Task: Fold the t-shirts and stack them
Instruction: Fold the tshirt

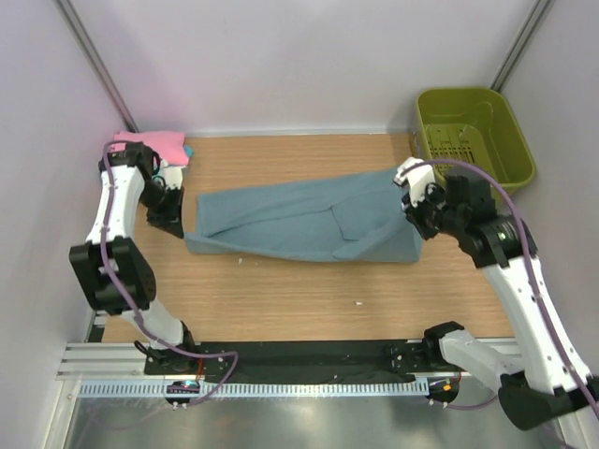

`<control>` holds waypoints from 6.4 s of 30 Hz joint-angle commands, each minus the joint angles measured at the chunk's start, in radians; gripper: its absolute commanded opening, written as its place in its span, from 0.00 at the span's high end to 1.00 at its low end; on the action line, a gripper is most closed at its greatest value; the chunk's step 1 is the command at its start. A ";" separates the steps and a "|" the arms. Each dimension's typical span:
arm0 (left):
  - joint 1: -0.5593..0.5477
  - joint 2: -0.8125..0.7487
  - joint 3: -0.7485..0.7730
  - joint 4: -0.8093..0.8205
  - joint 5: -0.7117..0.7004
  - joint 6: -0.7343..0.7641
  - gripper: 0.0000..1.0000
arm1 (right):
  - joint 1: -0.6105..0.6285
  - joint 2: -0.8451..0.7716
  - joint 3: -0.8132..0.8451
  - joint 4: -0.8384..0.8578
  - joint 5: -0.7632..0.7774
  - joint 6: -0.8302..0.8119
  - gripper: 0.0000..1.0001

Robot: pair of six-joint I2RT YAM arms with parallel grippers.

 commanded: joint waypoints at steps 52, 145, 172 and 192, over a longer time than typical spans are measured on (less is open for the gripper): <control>-0.082 0.534 0.238 0.016 0.066 -0.028 0.41 | -0.215 0.880 0.290 0.020 -0.048 0.033 0.47; -0.208 0.477 0.103 0.361 0.086 -0.092 0.00 | -0.054 1.164 0.453 0.294 0.074 0.375 0.42; -0.490 0.098 -0.387 0.411 -0.118 -0.086 0.01 | -0.022 1.707 1.267 0.388 0.209 0.366 0.30; -0.556 -0.092 -0.395 0.474 -0.404 0.285 0.00 | -0.037 1.072 0.505 0.304 0.190 0.668 0.23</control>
